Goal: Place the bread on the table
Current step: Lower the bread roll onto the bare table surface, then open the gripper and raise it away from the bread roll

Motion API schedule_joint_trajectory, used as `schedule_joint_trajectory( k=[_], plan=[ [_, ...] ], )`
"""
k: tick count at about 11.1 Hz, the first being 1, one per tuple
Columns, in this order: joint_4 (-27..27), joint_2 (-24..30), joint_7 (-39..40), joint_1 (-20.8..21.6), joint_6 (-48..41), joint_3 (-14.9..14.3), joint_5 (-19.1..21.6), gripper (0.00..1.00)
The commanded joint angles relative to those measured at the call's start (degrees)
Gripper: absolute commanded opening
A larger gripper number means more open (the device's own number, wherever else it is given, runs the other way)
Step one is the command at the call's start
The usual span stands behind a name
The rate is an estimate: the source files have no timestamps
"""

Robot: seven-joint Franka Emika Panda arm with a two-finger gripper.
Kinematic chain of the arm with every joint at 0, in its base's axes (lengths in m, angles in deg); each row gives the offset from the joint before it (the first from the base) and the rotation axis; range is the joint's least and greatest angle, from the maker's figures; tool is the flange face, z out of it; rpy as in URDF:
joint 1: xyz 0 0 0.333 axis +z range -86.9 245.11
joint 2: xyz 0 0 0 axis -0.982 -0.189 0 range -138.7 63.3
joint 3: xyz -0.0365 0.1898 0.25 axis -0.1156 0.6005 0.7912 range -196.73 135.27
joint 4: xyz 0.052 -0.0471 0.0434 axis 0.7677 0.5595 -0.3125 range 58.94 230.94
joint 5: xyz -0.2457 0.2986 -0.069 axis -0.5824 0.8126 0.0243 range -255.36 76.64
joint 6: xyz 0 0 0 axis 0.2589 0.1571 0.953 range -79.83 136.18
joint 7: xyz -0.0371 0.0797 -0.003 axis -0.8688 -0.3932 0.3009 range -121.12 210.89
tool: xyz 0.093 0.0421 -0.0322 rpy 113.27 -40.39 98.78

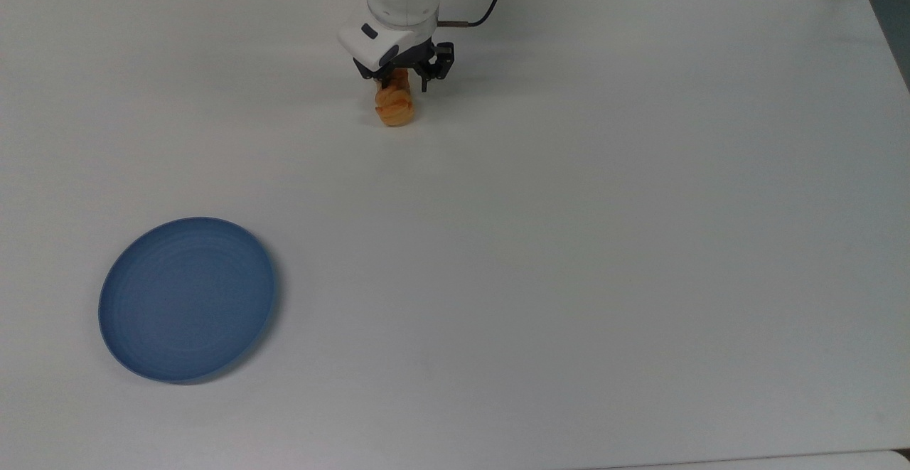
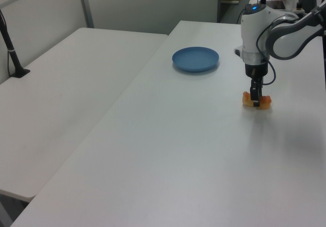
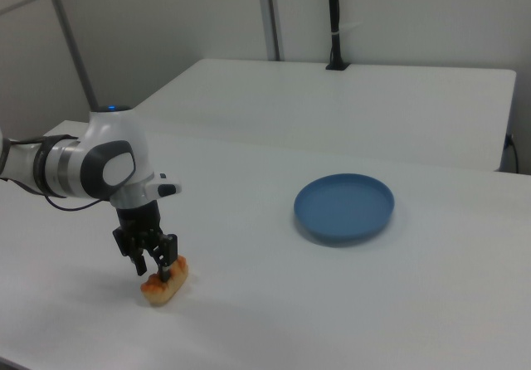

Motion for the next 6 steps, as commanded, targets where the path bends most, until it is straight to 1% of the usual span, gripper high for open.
schedule_joint_trajectory(
  k=[1,4,6],
  plan=[
    [-7.24,1.31,-2.12,0.63,-10.99,1.45,-1.17,1.00],
    [-19.45,2.19,-2.12,0.54,-23.74,1.81,-0.20,1.00],
    [-27.45,2.89,-2.12,0.54,-29.64,1.81,1.19,1.00]
  ],
)
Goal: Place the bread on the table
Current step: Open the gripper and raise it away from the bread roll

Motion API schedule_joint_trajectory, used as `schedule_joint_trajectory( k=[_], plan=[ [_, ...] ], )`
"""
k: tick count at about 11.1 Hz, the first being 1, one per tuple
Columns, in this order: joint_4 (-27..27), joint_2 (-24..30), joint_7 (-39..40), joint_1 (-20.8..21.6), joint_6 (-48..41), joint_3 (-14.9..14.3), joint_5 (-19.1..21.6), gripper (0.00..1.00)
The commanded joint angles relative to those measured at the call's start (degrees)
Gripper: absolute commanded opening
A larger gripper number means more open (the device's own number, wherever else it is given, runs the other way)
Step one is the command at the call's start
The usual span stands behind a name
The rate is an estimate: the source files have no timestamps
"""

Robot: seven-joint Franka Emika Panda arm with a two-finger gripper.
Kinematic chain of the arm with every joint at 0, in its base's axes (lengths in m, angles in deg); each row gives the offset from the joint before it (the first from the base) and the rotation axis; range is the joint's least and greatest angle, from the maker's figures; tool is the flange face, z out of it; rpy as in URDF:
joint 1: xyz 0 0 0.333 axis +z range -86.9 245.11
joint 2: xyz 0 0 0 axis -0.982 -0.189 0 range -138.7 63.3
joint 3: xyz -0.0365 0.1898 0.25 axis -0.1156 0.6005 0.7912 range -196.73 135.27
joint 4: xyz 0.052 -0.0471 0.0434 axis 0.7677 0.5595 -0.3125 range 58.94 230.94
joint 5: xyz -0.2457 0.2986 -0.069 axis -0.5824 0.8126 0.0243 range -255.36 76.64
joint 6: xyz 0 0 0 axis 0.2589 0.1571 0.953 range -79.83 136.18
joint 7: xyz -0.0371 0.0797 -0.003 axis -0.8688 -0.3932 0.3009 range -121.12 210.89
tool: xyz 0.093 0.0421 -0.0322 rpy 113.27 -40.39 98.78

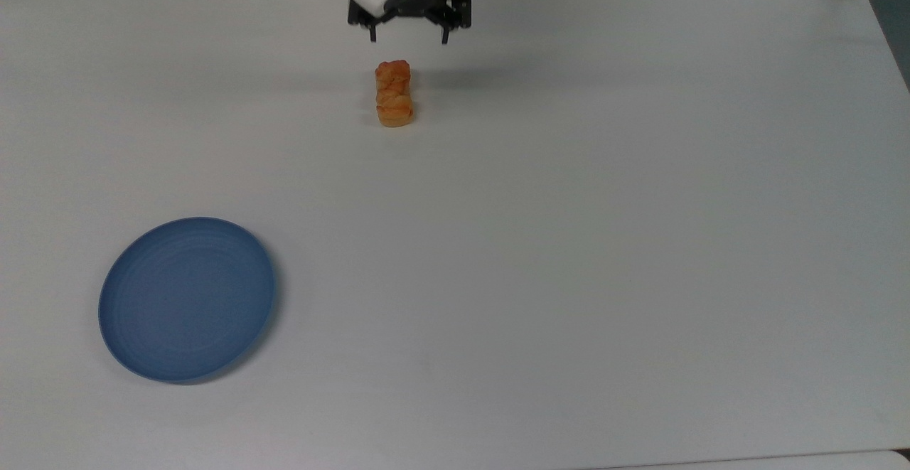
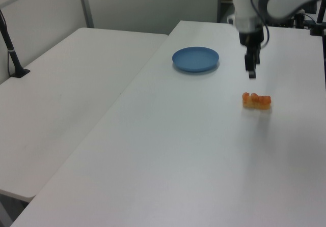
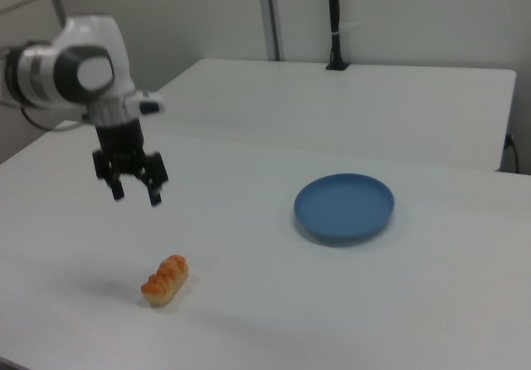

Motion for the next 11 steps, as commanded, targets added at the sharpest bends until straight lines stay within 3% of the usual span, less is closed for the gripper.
schedule_joint_trajectory(
  k=[1,3,6,9,11],
  plan=[
    [-11.77,0.97,-1.07,0.16,-9.65,0.03,2.50,1.00],
    [-18.19,1.49,-1.07,-0.19,-14.22,-0.67,5.83,1.00],
    [-19.28,3.17,-0.28,0.33,-14.25,-5.23,11.90,1.00],
    [-17.70,3.34,5.92,1.04,-9.79,-6.48,12.27,1.00],
    [-16.82,3.26,7.54,3.31,-4.86,-8.93,12.10,1.00]
  ],
)
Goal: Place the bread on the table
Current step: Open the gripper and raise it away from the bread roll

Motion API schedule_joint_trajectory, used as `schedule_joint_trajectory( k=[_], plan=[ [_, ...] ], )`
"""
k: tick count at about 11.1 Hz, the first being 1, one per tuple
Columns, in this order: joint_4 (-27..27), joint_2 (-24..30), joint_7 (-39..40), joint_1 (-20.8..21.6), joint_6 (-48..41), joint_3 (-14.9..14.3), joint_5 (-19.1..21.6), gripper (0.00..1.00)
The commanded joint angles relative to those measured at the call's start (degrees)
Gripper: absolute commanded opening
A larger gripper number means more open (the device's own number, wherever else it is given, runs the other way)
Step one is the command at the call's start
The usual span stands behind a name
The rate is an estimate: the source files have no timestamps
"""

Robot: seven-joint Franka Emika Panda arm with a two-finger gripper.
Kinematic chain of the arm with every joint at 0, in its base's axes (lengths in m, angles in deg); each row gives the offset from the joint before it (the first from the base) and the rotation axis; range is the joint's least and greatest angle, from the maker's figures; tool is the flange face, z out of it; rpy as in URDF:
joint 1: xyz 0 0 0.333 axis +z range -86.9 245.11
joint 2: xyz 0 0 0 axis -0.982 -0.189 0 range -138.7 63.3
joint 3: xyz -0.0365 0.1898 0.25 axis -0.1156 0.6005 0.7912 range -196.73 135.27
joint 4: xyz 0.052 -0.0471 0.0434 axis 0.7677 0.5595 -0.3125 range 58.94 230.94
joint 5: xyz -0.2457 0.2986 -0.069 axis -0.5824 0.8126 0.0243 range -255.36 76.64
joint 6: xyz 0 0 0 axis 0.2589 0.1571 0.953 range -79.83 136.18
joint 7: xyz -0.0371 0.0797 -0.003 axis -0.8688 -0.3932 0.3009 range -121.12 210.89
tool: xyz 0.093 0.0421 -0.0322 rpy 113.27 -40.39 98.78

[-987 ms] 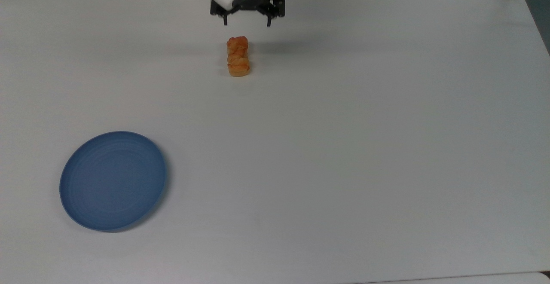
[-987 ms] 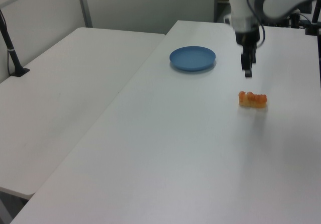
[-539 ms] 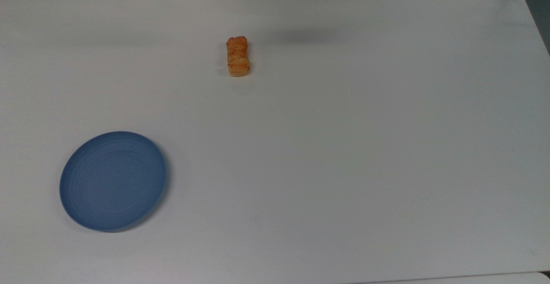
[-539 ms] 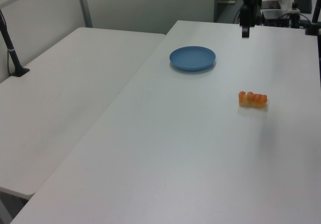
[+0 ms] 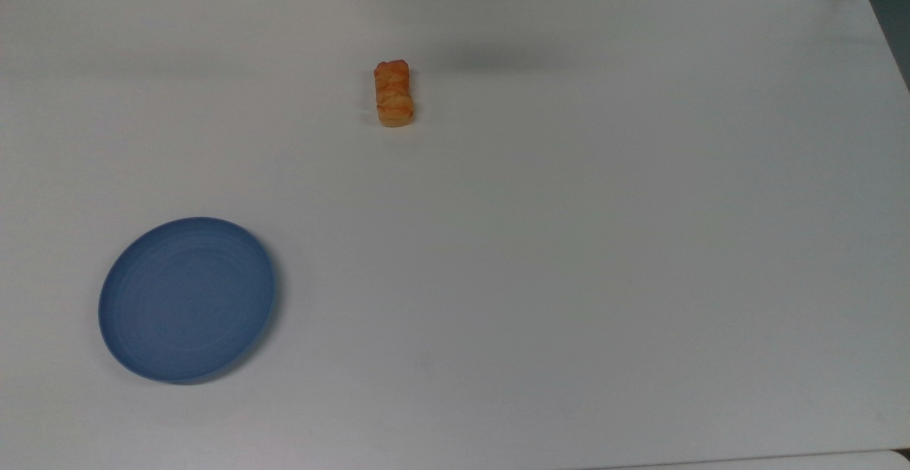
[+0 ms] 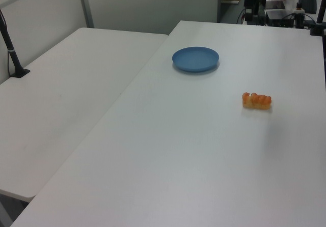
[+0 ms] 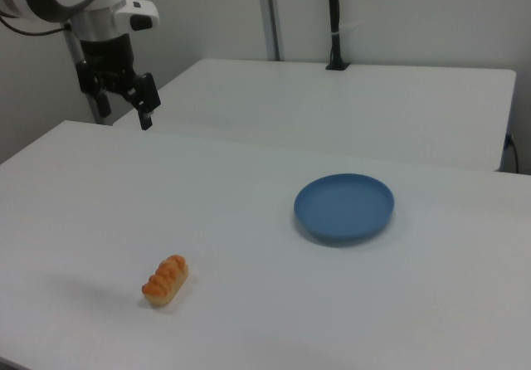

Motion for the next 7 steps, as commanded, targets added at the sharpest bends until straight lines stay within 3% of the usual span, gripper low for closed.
schedule_joint_trajectory(
  k=[1,3,7],
  plan=[
    [1.93,0.38,3.43,3.13,5.30,-3.69,0.82,1.00],
    [1.93,0.11,7.20,3.04,5.22,-3.70,0.38,1.00],
    [2.02,-0.06,6.51,3.13,5.22,-3.35,0.21,1.00]
  ],
)
